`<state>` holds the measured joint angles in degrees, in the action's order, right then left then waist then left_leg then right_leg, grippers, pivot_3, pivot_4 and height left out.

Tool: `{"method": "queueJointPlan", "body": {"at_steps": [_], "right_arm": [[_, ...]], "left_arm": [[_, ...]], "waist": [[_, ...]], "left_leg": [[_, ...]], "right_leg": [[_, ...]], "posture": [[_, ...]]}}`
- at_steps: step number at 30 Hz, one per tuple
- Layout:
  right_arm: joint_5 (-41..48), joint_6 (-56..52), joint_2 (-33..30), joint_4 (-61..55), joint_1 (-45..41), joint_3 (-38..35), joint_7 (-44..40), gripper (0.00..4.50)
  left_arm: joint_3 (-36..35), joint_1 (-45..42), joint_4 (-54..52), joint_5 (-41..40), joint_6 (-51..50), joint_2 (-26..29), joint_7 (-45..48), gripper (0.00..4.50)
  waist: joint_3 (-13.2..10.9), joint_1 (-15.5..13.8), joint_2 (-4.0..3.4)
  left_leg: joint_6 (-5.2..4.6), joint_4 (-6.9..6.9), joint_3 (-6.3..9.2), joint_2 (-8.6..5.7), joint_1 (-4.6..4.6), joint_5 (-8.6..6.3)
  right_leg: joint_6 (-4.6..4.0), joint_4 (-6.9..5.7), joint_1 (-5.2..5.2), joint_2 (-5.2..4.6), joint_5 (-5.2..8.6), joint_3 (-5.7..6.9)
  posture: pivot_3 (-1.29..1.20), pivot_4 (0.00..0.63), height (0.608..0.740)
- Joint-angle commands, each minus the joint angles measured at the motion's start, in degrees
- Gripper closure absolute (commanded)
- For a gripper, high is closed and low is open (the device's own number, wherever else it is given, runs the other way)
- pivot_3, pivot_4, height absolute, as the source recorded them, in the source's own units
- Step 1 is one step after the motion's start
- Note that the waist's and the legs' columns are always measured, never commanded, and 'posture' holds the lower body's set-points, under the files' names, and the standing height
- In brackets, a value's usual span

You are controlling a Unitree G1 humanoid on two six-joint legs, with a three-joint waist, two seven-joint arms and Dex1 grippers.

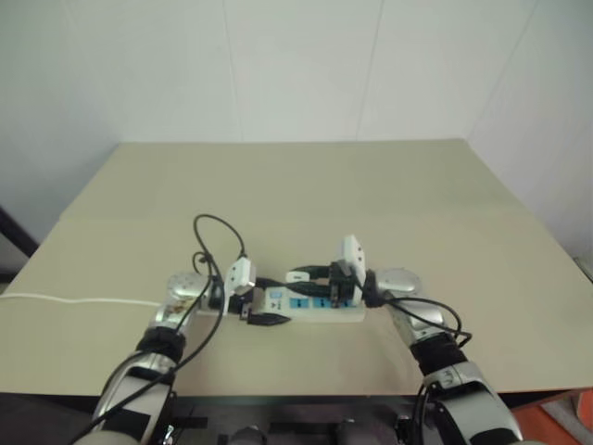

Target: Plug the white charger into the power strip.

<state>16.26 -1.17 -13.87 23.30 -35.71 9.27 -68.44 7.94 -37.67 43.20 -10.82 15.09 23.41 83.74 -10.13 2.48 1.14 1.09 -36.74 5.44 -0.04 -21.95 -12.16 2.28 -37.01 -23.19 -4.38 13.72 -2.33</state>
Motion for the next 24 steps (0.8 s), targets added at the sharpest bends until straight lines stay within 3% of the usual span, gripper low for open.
{"method": "queueJointPlan", "body": {"at_steps": [1, 15, 24], "right_arm": [[-0.7, 1.5, 0.6, 0.3, -0.5, 1.0, -0.8, 3.34], [-2.1, 5.1, -1.8, 3.3, -0.7, 0.6, -2.4, 3.34], [-6.0, 13.2, -3.9, 13.3, -0.3, 3.1, -4.5, 3.34]], "left_arm": [[0.1, 0.0, -0.3, 1.0, 0.4, 0.3, -0.7, 1.21], [0.1, 0.1, -0.6, 0.9, 0.3, 0.5, -0.6, 1.21], [-0.4, 1.5, -2.9, 0.4, -0.1, 1.9, -0.6, 1.21]], "waist": [[0.0, 0.0, 0.00], [0.0, 0.0, 0.00], [0.0, 0.0, 0.01]], "left_leg": [[0.00, 0.00, 0.00, 0.00, 0.00, 0.00], [0.00, 0.00, 0.00, 0.00, 0.01, 0.00], [0.00, 0.00, 0.00, -0.01, 0.03, 0.00]], "right_leg": [[0.00, 0.00, 0.00, 0.00, 0.00, 0.00], [0.00, 0.00, 0.00, 0.00, 0.00, 0.00], [0.00, 0.03, 0.06, -0.01, 0.00, 0.01]], "posture": [[0.00, 0.150, 0.740], [0.00, 0.150, 0.740], [0.00, 0.150, 0.740]]}}
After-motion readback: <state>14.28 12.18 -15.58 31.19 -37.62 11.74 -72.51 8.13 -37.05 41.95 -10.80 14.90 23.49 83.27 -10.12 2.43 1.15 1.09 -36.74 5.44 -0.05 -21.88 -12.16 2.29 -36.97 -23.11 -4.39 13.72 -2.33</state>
